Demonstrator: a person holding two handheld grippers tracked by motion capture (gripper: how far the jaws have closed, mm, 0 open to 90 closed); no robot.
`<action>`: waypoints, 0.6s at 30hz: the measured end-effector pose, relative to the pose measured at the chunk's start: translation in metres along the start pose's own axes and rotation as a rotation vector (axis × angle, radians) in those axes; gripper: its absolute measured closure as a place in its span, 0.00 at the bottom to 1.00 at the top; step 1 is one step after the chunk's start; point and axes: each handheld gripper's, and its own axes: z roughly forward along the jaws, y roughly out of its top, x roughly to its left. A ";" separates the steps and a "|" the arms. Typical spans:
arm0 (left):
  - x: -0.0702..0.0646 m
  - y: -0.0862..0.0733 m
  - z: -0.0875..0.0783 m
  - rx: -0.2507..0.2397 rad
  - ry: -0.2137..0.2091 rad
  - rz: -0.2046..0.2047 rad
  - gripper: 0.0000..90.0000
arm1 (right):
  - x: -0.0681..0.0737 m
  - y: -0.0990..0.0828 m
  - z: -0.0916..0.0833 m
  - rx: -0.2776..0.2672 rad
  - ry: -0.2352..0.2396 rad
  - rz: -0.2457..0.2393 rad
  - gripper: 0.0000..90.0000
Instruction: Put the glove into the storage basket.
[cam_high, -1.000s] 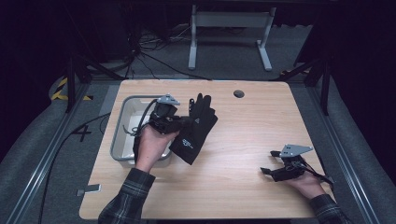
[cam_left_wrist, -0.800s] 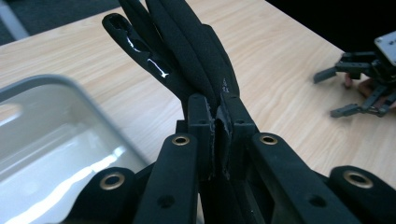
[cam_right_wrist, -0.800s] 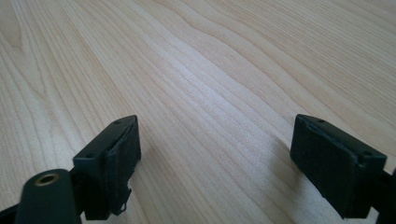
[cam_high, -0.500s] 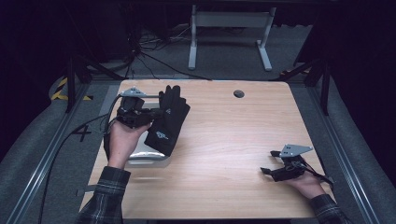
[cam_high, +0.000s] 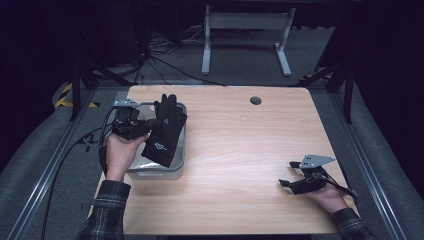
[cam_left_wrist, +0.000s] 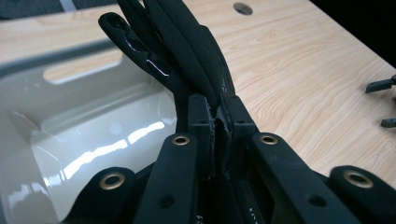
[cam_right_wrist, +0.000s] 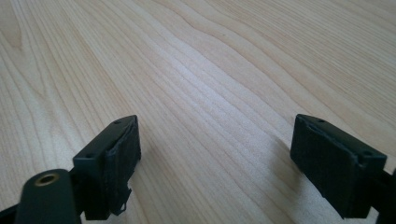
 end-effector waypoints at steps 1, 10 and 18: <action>0.001 -0.002 0.003 0.007 -0.003 -0.004 0.94 | 0.000 0.000 0.000 0.000 0.000 0.000 0.19; 0.015 -0.014 0.018 0.023 0.010 -0.046 0.94 | 0.000 0.000 0.000 0.000 0.000 0.000 0.19; 0.026 -0.024 0.032 0.077 0.010 -0.074 0.94 | 0.000 0.000 0.000 0.000 0.000 0.000 0.19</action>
